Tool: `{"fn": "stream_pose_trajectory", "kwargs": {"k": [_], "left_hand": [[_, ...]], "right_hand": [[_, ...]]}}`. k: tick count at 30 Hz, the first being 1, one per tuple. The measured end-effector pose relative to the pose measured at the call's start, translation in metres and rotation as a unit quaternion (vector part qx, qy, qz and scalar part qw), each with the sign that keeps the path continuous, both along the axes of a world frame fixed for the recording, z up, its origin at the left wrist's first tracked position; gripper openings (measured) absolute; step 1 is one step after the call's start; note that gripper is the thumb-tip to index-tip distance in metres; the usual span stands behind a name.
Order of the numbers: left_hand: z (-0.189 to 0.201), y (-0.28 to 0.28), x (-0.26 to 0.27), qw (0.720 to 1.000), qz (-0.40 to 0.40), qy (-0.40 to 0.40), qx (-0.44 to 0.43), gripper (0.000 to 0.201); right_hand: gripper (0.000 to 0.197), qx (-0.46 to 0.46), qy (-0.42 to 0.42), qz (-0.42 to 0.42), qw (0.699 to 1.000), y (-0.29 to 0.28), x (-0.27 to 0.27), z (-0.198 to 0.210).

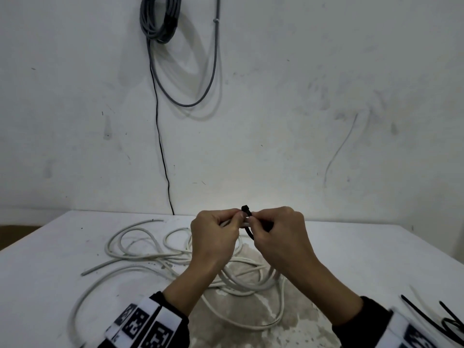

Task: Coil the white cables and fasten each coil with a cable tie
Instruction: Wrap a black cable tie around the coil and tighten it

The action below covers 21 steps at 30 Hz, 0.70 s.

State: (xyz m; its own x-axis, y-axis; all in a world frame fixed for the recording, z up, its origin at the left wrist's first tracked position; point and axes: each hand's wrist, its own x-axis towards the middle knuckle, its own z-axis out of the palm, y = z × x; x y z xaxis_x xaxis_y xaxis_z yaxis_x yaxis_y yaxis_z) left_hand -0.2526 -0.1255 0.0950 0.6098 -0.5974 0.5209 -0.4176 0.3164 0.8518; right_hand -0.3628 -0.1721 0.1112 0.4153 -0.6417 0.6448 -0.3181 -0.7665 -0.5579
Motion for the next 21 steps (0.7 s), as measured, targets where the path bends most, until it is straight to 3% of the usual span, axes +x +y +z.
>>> {"fn": "stream_pose_trajectory", "kwargs": {"k": [11, 17, 21], "left_hand": [[-0.0034, 0.0022, 0.0002, 0.978, 0.058, -0.186, -0.071, 0.010], [-0.0053, -0.0010, 0.0001, 0.980, 0.044, -0.177, -0.082, 0.010], [-0.0083, -0.0001, 0.0004, 0.951, 0.063, -0.287, -0.094, 0.016]], "right_hand": [[0.030, -0.031, 0.033, -0.022, 0.999, 0.0055, 0.0011, 0.0055], [0.029, -0.048, 0.012, -0.025, 0.998, 0.0057, 0.0016, 0.0054], [0.023, -0.021, -0.024, -0.025, 0.999, 0.0023, -0.0016, 0.0042]]}}
